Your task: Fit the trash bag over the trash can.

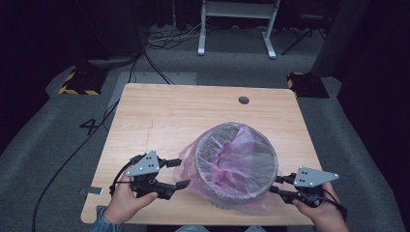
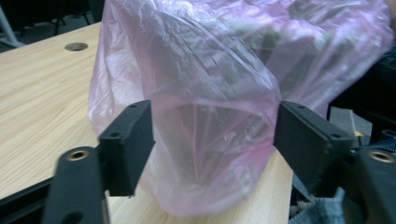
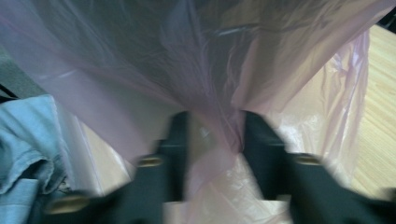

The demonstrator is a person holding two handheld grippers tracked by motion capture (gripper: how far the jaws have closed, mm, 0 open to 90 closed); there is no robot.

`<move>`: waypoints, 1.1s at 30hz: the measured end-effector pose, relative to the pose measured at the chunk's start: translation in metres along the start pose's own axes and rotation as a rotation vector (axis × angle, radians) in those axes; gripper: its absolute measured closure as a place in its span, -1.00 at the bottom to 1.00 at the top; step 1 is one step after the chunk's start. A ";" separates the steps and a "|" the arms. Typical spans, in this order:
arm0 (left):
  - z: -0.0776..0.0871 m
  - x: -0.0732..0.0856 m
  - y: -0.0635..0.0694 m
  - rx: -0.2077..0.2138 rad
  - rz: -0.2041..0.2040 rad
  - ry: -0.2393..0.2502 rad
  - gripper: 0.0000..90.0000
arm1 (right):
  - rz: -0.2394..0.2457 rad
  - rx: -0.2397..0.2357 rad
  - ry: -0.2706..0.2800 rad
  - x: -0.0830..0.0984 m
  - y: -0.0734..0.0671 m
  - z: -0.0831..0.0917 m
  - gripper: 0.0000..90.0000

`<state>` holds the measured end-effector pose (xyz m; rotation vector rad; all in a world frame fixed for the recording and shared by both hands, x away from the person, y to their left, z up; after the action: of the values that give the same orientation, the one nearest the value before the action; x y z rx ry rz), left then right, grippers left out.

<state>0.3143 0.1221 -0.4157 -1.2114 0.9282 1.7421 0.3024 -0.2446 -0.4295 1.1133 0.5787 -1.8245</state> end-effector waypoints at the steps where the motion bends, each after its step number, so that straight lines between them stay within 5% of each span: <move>1: -0.002 0.000 -0.001 0.006 0.002 0.002 -0.17 | 0.003 0.001 -0.004 -0.001 0.001 0.000 0.98; 2: -0.004 0.000 -0.003 0.018 0.002 0.002 0.05 | -0.001 0.013 -0.006 -0.002 0.005 0.000 1.00; 5: -0.009 0.003 -0.005 0.040 0.012 -0.023 0.19 | -0.008 0.033 -0.030 0.001 0.009 0.000 1.00; 6: -0.011 0.004 -0.006 0.053 0.015 -0.039 0.50 | -0.026 0.033 -0.054 0.008 0.011 -0.003 1.00; 7: -0.012 0.006 -0.005 0.069 0.024 -0.048 0.50 | -0.026 0.033 -0.054 0.008 0.011 -0.003 1.00; 9: -0.017 0.008 -0.006 0.085 0.024 -0.074 0.94 | -0.052 0.029 -0.091 0.023 0.012 -0.009 1.00; 10: -0.017 0.008 -0.006 0.085 0.024 -0.074 0.99 | -0.052 0.029 -0.091 0.023 0.012 -0.009 1.00; 19: -0.026 0.038 -0.020 0.044 0.068 -0.171 1.00 | -0.129 0.011 -0.204 0.074 0.013 -0.027 1.00; 25: -0.020 0.054 -0.025 -0.004 0.076 -0.236 1.00 | -0.149 0.022 -0.224 0.085 0.013 -0.023 1.00; 26: -0.017 0.055 -0.026 -0.002 0.083 -0.227 1.00 | -0.148 0.030 -0.214 0.083 0.013 -0.020 0.88; 27: -0.009 0.052 -0.026 -0.016 0.097 -0.179 0.97 | -0.138 0.059 -0.146 0.075 0.014 -0.013 0.29; 29: -0.005 0.048 -0.026 -0.028 0.096 -0.152 0.82 | -0.139 0.061 -0.127 0.071 0.013 -0.010 0.12; 31: 0.004 0.036 -0.025 -0.050 0.066 -0.089 0.30 | -0.105 0.068 -0.056 0.054 0.009 0.002 -0.22; 33: 0.006 0.027 -0.020 -0.042 0.043 -0.058 0.11 | -0.083 0.067 -0.019 0.040 0.005 0.008 -0.33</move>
<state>0.3243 0.1407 -0.4426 -1.1689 0.8942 1.8292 0.2948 -0.2712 -0.4604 1.1299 0.5630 -1.9365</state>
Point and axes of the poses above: each handheld gripper's, and its own axes: z roughly backward along the jaws, x roughly out of its underside, y roughly to its right, the point moved 5 cm from there along -z, roughly forward along the jaws, and after that the axes turned 6 degrees about y, right-handed, at the moved point
